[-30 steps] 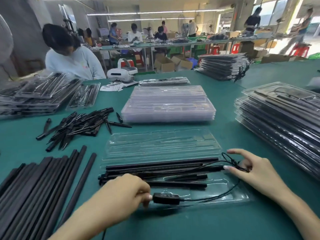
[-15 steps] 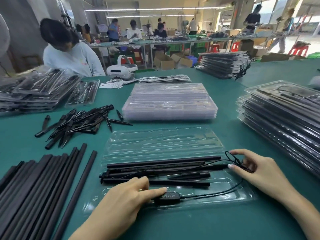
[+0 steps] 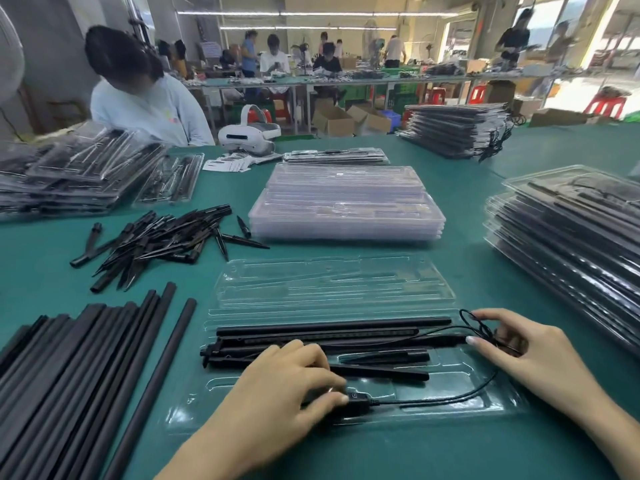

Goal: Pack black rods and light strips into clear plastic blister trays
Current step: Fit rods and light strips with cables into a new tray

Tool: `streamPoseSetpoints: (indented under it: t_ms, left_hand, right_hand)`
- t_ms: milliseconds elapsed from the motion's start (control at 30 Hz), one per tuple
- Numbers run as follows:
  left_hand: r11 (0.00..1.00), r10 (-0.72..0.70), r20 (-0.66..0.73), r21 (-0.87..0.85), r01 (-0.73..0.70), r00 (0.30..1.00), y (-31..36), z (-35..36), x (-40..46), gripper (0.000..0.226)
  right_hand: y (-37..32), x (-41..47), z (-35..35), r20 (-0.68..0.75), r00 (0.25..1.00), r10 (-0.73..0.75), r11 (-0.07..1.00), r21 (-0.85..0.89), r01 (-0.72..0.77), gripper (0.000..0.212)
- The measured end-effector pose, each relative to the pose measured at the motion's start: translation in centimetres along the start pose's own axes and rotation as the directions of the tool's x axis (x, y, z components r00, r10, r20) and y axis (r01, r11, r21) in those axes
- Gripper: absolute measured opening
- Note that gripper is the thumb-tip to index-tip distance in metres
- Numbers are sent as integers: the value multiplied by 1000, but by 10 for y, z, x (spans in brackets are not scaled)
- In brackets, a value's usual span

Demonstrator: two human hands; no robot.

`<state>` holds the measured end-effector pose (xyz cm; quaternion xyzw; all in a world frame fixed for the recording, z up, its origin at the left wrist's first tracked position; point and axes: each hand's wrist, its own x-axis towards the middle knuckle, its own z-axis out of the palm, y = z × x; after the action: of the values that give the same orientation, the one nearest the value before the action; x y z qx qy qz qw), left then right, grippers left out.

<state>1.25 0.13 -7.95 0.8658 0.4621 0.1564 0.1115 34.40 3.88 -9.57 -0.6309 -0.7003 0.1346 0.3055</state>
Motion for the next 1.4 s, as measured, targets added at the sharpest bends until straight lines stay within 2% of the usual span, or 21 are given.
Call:
streamPoseSetpoints:
  t_ms: [67,133,333,600,767,833,933,967,1033,1100,1167,1233,1400]
  left_hand:
    - [999,-26,14,-40,27,1000,2,0,5,37]
    - [996,-19,19,-83,21,1000,3,2,7,28]
    - [980,-90,40,-173,95,995,9,5,8,18]
    - [982,-153,98,-97,162,983,15,5,18,11]
    - [979,-140,107,-136,154,984,10,4,15,12]
    - [975,-121,85,-175,134,989,6,2,13,15]
    - [985,-106,-27,-141,101,994,5,0,16,31]
    - [991,-97,-42,-95,93,994,6,1,19,43]
    - [996,-82,-31,32,83,996,5,6,29,64]
    - [989,-99,17,115,97,995,3,13,40,70]
    - [978,-117,80,180,101,990,-1,20,49,68]
    - [969,-124,115,227,95,986,-5,28,52,68]
    - [971,-111,116,225,82,987,-12,37,50,75]
  right_hand:
    - [0,0,0,-3,1000,0,1000,8,0,26]
    - [1,0,1,-7,1000,1,1000,8,-1,25]
    - [2,1,3,-7,1000,11,999,-30,-11,24]
    - [1,0,3,16,1000,3,1000,-8,-2,26]
    - [1,1,2,-22,999,-26,998,59,27,24]
    - [6,3,1,-62,996,-68,990,118,75,26]
    - [15,4,-9,-61,983,-173,979,94,178,51]
    - [17,5,-12,-38,968,-246,967,63,248,48]
    - [20,5,-18,40,937,-348,937,9,348,25]
    - [21,6,-21,94,911,-402,914,-13,405,28]
    - [25,8,-22,131,911,-392,919,15,393,17]
    - [29,10,-22,101,906,-412,911,24,412,42]
    - [14,13,-37,111,884,-453,891,84,446,31]
